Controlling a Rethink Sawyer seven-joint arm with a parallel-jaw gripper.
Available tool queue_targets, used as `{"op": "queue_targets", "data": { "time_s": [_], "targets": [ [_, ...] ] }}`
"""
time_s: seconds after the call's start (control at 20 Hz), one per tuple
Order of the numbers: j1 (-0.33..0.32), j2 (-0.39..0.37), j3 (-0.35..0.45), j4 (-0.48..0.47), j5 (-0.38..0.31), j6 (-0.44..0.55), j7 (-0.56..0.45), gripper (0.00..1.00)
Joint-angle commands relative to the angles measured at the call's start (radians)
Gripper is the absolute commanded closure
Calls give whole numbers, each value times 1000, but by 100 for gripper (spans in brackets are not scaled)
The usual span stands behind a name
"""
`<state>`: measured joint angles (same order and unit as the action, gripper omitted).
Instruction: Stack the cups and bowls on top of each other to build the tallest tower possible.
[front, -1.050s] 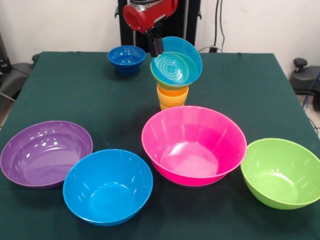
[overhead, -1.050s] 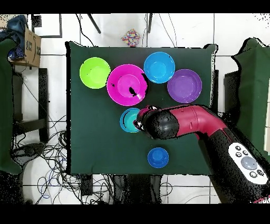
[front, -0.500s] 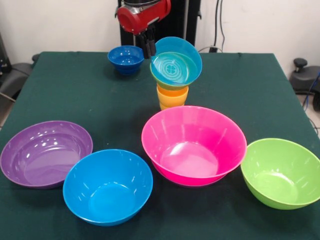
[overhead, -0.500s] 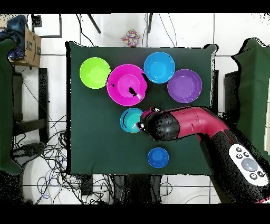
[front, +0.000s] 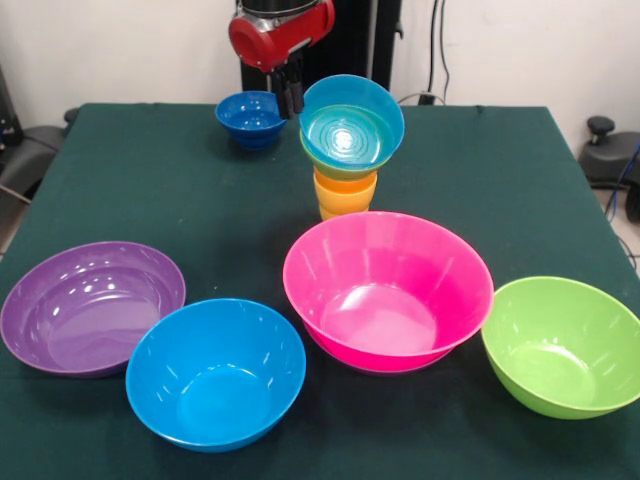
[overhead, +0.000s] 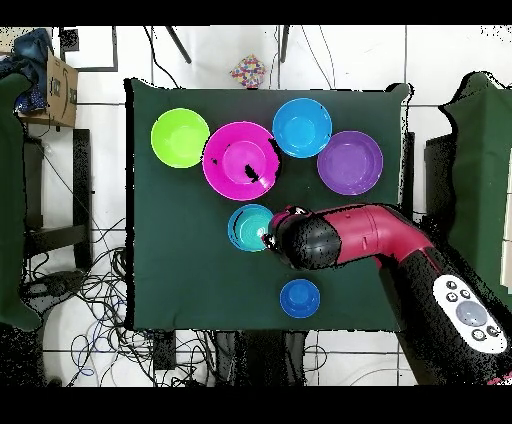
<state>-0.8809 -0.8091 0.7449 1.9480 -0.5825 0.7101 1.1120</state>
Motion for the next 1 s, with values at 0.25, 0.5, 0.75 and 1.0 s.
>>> {"op": "queue_targets", "data": {
  "time_s": [0.25, 0.5, 0.75, 1.0],
  "targets": [
    [52, 44, -52, 69, -71, -44, 56, 100],
    [56, 26, -43, 73, -49, -32, 60, 100],
    [68, -24, -12, 43, 20, 44, 52, 100],
    [81, -51, 27, -29, 127, 96, 58, 100]
  ]
}}
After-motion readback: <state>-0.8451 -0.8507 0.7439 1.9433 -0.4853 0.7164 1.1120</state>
